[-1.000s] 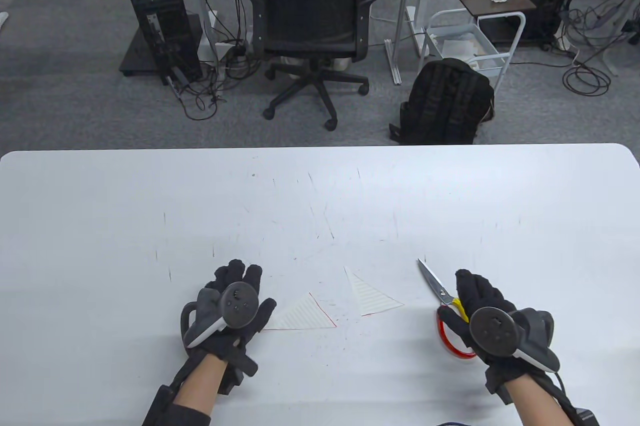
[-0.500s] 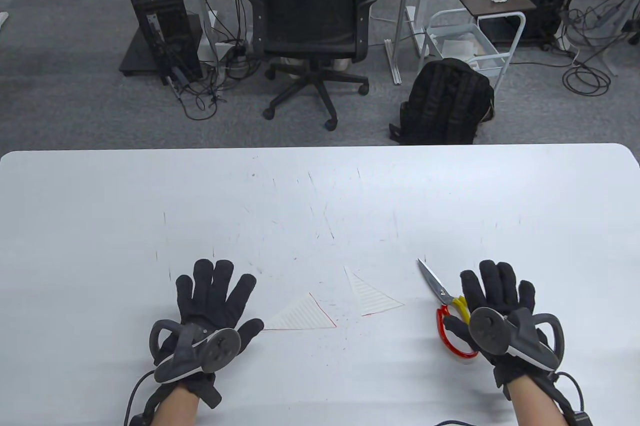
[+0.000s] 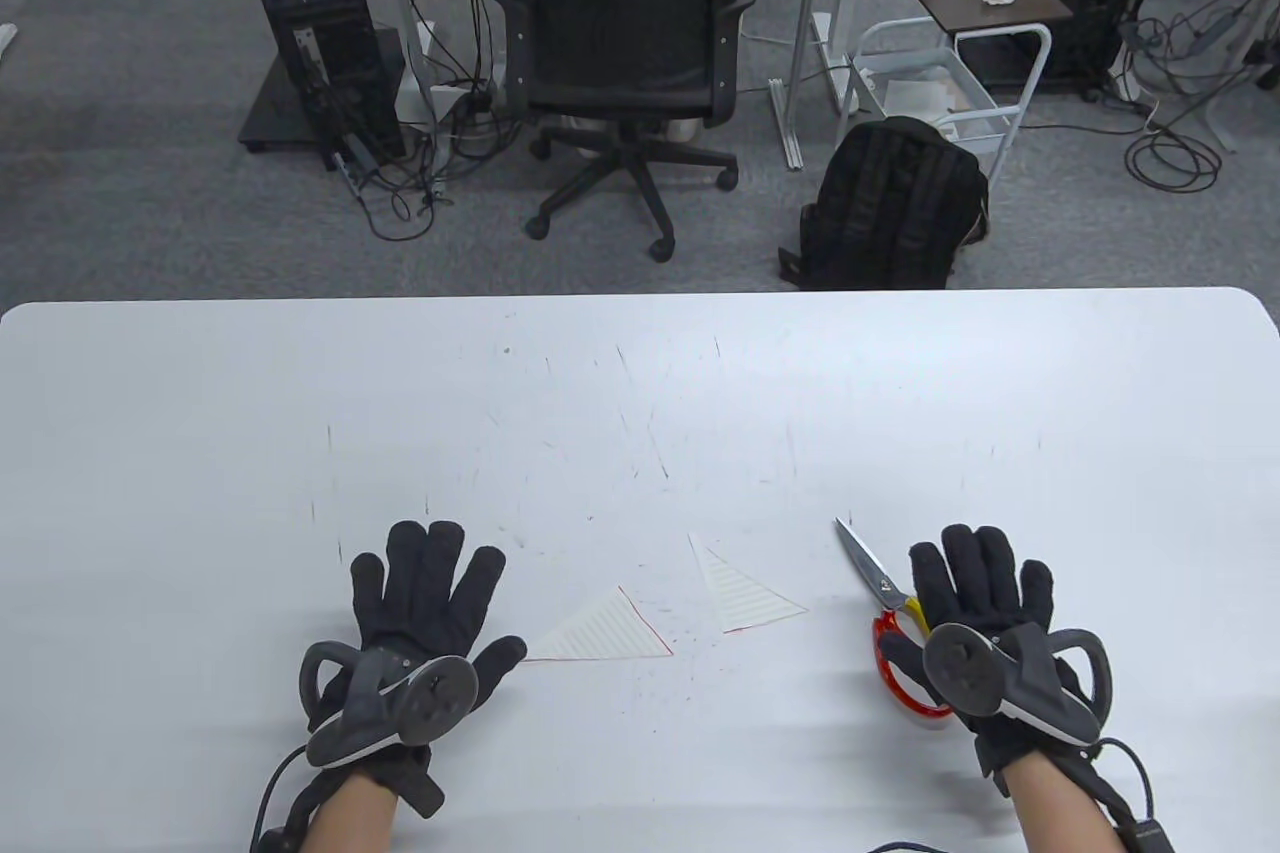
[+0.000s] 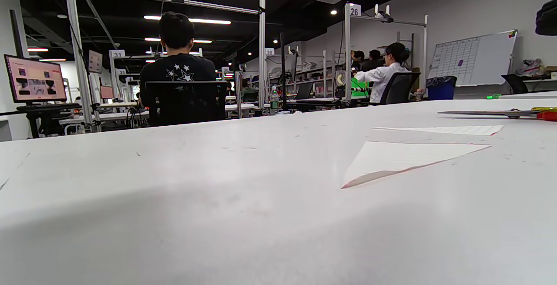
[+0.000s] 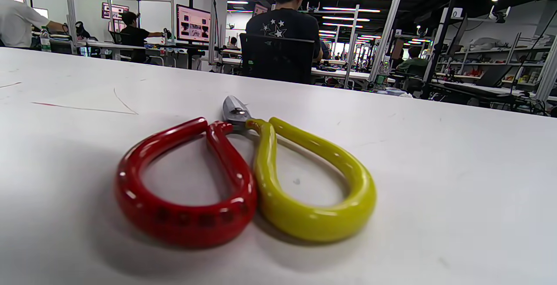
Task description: Cut the paper along the line with scissors
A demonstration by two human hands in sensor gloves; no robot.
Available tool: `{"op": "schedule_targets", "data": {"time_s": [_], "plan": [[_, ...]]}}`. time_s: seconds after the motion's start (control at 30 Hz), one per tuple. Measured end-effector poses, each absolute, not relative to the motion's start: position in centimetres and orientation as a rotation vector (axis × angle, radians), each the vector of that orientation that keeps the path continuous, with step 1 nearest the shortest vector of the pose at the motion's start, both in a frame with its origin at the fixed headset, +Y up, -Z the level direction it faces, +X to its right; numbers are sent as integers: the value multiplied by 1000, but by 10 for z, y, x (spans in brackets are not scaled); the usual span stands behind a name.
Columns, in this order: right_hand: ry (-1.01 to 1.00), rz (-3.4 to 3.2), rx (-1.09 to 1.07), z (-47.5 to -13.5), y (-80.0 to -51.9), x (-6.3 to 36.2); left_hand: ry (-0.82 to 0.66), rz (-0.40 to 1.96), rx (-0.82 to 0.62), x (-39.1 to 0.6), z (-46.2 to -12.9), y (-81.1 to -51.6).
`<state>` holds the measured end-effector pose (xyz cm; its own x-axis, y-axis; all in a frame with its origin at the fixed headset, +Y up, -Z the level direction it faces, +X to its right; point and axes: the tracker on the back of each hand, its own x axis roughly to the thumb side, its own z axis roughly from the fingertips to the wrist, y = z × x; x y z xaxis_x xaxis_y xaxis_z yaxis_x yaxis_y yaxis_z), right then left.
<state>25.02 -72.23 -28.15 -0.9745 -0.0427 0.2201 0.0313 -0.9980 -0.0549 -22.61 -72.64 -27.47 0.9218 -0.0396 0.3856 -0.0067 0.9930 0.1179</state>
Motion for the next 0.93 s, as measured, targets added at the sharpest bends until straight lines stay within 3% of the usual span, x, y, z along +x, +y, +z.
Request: {"op": "schedule_targets", "data": {"time_s": [0.93], "plan": [[22, -3080, -309, -281, -724, 249, -399, 26, 128, -229, -275, -725]]}}
